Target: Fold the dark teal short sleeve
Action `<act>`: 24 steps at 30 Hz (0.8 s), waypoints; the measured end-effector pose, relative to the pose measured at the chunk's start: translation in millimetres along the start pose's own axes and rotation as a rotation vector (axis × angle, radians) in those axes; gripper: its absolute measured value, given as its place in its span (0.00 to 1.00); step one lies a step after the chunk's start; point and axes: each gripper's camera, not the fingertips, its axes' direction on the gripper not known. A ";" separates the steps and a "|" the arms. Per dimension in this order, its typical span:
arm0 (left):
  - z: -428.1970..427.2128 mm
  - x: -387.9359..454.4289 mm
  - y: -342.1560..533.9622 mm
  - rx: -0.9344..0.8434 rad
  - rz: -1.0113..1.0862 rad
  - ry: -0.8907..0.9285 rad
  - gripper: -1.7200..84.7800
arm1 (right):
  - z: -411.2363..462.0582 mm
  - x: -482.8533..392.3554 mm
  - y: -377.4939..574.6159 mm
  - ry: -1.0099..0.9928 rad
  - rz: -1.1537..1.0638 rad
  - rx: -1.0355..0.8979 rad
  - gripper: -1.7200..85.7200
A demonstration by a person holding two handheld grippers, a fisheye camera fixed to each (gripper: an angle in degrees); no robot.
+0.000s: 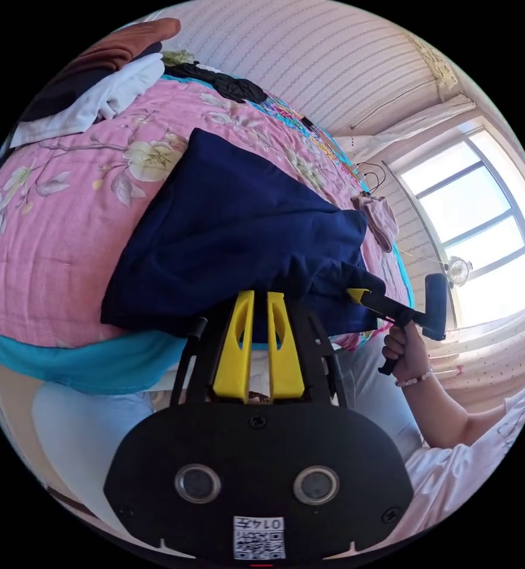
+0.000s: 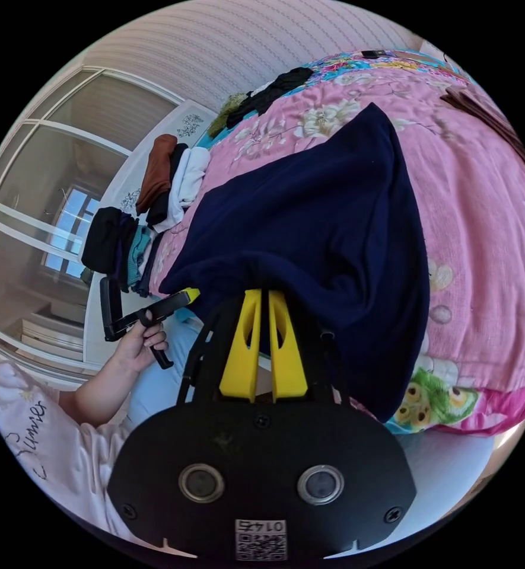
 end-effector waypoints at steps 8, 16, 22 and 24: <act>4.6 17.9 39.6 -0.149 0.110 0.030 0.02 | -26.8 8.0 38.7 -0.023 0.023 -0.171 0.04; -57.4 39.9 33.7 -0.055 0.231 -0.159 0.03 | -77.6 4.6 13.9 -0.031 -0.024 0.015 0.06; -60.2 13.7 -27.3 0.045 0.204 -0.256 0.08 | -81.6 19.0 -74.5 0.166 0.006 0.135 0.11; -47.0 12.7 -68.5 0.096 0.202 -0.287 0.10 | -74.1 28.6 -99.3 0.191 0.050 0.139 0.12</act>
